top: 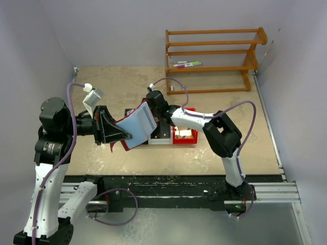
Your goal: Take the credit cards out of the card holder
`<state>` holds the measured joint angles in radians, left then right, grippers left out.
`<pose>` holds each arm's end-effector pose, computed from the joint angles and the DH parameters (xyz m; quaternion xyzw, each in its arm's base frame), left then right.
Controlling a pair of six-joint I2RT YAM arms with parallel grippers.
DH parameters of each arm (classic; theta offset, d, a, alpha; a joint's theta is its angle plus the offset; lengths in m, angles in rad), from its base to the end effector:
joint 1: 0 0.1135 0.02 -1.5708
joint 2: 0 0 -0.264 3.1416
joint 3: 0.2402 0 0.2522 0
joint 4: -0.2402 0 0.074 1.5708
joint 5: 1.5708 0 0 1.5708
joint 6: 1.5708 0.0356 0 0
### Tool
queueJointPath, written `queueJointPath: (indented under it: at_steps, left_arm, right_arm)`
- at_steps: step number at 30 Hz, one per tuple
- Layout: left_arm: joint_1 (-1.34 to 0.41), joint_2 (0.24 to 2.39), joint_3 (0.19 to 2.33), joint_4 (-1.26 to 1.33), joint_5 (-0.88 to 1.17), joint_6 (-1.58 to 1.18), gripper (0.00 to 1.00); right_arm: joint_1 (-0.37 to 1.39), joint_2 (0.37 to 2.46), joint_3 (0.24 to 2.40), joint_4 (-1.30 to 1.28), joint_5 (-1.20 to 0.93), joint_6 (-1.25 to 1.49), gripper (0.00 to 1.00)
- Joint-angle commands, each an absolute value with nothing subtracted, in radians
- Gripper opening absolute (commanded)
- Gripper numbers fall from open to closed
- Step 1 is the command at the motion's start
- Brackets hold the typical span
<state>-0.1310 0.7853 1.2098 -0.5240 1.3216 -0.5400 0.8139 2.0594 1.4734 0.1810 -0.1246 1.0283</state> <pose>0.1087 -0.0491 0.4475 0.2844 0.6568 -0.6041 0.3505 0.3275 0.3532 0.2181 0.0551 0.8321 0.4689 0.2910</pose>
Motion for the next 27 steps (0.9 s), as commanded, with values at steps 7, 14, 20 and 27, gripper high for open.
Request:
queueJointPath:
  at_steps: [7,14,20,27]
  left_arm:
    - [-0.129,0.775,1.253,-0.460,1.353,-0.567,0.00]
    - [-0.129,0.770,1.253,-0.459,1.356,-0.565,0.00]
    - [-0.129,0.767,1.231,-0.372,1.370,-0.635,0.00]
    - [-0.129,0.760,1.208,-0.352,1.385,-0.633,0.00]
  right_arm:
    - [0.840,2.057,1.558,0.016,-0.008,0.977,0.15]
    - [0.844,1.920,1.532,0.003,0.031,0.922,0.32]
    - [0.840,1.688,1.426,0.157,-0.175,0.888,0.58]
    - [0.793,1.464,1.165,0.632,-0.640,1.045,0.73]
